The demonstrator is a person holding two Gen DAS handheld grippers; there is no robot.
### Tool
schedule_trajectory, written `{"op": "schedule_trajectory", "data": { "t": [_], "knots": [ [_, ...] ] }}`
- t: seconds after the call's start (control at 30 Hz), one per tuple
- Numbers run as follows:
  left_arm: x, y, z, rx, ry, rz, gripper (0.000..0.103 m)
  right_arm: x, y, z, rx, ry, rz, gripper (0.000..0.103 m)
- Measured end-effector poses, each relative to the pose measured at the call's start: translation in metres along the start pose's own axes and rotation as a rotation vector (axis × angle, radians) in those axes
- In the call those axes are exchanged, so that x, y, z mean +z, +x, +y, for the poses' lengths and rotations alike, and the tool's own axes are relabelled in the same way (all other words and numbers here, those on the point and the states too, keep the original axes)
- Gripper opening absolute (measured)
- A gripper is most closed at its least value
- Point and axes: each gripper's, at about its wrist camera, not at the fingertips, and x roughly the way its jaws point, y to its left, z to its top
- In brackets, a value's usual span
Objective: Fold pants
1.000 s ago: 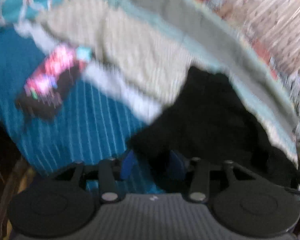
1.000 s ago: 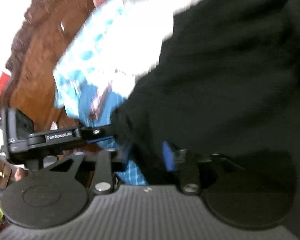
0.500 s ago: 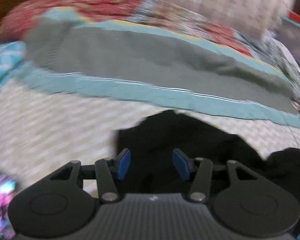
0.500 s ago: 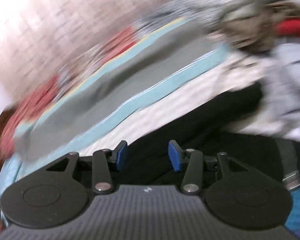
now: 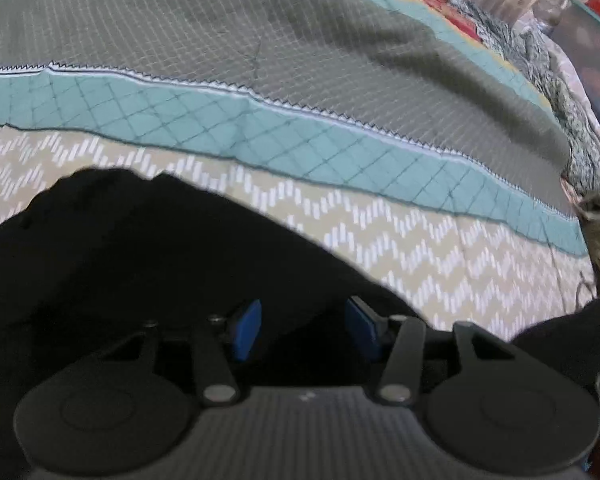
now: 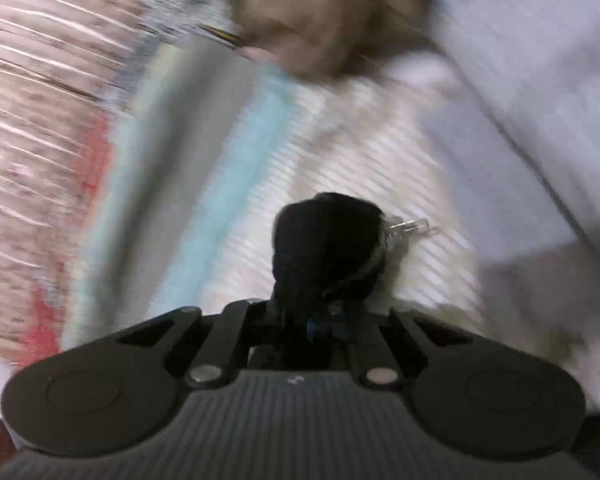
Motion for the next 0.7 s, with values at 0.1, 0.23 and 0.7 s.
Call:
{"op": "schedule_trajectory", "data": {
  "t": [0.1,0.23,0.7],
  "knots": [
    [0.009,-0.008,-0.004,-0.015,-0.019,-0.062,0.049,0.023,-0.061,0.03,0.248,-0.117,-0.229,0.01],
    [0.013,0.003,-0.007,0.06,-0.024,-0.095,0.054,0.032,-0.093,0.015,0.277,-0.182,-0.362,0.01],
    [0.001,-0.011,0.002,0.292,0.15,-0.169,0.056,-0.038,-0.074,-0.044,-0.216,-0.449,-0.185,0.057]
  ]
}}
